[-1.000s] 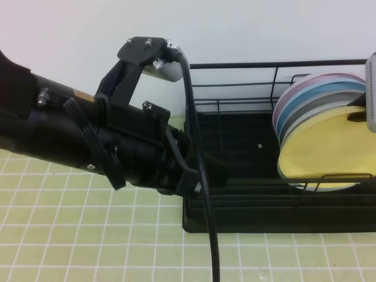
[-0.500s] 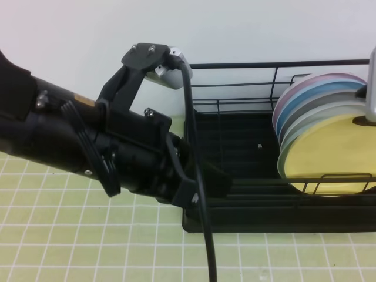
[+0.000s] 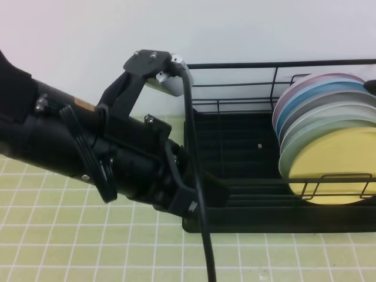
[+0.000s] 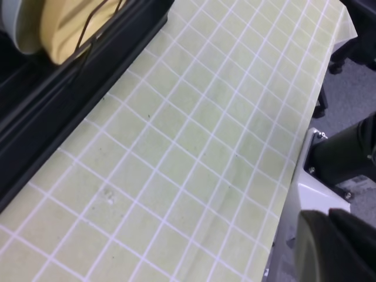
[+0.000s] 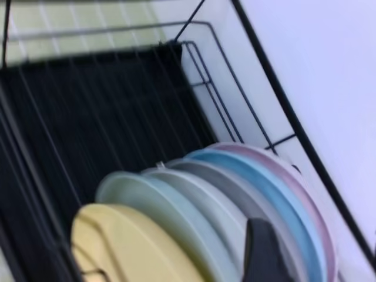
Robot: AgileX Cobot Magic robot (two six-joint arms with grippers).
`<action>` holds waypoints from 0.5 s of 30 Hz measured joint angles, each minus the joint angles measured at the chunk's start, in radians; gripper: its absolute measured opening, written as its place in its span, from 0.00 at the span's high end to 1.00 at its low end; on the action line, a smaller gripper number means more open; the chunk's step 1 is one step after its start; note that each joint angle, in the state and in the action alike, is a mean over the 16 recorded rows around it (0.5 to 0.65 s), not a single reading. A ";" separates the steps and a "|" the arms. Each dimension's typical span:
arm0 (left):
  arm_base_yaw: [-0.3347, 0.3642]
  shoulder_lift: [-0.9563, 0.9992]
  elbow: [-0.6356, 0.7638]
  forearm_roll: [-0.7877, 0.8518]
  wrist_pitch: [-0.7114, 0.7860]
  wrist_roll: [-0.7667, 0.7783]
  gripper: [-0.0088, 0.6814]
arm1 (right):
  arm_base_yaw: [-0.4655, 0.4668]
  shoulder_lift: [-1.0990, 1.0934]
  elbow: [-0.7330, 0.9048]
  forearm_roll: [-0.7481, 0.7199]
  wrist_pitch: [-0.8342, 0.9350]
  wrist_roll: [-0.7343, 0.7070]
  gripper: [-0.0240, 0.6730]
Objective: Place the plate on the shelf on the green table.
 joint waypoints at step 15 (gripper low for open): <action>0.000 -0.127 0.063 0.002 -0.051 0.014 0.99 | 0.000 -0.322 0.125 0.266 0.035 0.318 0.97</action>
